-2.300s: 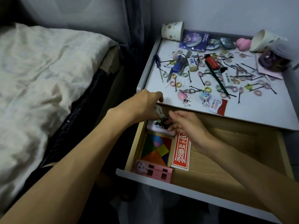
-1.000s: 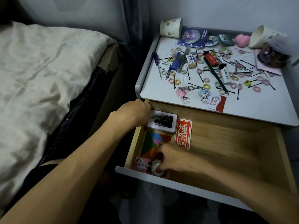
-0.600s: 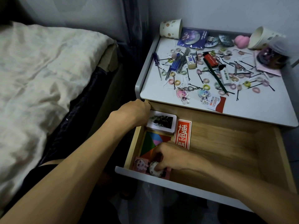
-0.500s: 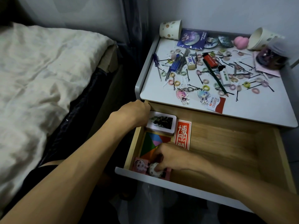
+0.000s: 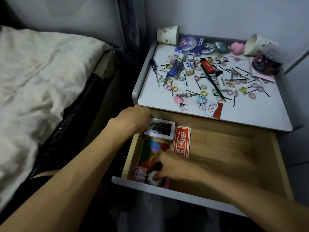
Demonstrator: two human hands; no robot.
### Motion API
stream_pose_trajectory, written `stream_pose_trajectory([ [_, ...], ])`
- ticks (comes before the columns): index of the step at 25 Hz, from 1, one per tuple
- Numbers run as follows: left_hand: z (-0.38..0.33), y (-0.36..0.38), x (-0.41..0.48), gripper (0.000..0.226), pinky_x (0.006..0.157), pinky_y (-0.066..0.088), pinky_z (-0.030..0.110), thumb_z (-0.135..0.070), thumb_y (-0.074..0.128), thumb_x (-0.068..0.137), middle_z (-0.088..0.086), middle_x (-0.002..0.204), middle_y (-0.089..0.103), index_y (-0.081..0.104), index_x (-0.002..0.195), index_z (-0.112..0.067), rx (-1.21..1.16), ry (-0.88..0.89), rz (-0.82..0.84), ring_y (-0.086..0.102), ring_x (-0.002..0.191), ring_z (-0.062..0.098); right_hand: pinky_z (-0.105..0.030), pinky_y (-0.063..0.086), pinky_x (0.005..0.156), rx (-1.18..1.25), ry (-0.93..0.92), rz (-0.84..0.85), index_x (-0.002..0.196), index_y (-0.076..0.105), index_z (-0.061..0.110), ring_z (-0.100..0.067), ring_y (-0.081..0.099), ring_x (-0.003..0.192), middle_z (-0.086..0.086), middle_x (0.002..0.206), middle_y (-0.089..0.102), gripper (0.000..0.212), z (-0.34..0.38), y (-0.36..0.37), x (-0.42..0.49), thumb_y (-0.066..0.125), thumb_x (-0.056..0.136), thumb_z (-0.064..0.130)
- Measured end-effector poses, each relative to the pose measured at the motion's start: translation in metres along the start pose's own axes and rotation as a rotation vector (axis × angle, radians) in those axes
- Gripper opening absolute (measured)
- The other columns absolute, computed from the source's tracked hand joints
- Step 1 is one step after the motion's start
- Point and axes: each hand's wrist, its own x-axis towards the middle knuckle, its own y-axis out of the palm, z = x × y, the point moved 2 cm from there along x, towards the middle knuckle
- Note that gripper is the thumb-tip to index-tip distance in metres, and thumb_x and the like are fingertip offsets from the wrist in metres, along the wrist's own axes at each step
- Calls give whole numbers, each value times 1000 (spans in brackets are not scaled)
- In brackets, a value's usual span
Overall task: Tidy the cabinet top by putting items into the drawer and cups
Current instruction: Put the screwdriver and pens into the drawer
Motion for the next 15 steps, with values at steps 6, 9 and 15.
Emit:
stream_pose_trajectory([
  [6, -9, -18, -13, 15, 64, 39, 34, -18, 51, 92, 6, 95, 57, 58, 106, -17, 21, 20, -188, 55, 78, 26, -14, 49, 72, -57, -6, -124, 116, 68, 20, -2, 61, 84, 5, 105, 69, 37, 6, -38, -17, 73, 84, 37],
  [9, -17, -32, -17, 19, 74, 50, 35, -25, 54, 92, 3, 105, 67, 62, 110, -26, -191, 83, -391, 63, 93, 27, -6, 44, 61, -37, 48, -274, 109, 71, 20, 6, 58, 71, 8, 96, 70, 24, 5, -83, -43, 69, 88, 32],
  [15, -30, -68, -2, 12, 72, 58, 40, -25, 60, 91, -8, 91, 70, 65, 101, -28, -609, 162, -487, 67, 77, 16, -17, 49, 69, -106, 106, -775, 99, 74, 22, 4, 62, 74, 11, 89, 70, 12, -14, -189, -87, 66, 90, 21],
])
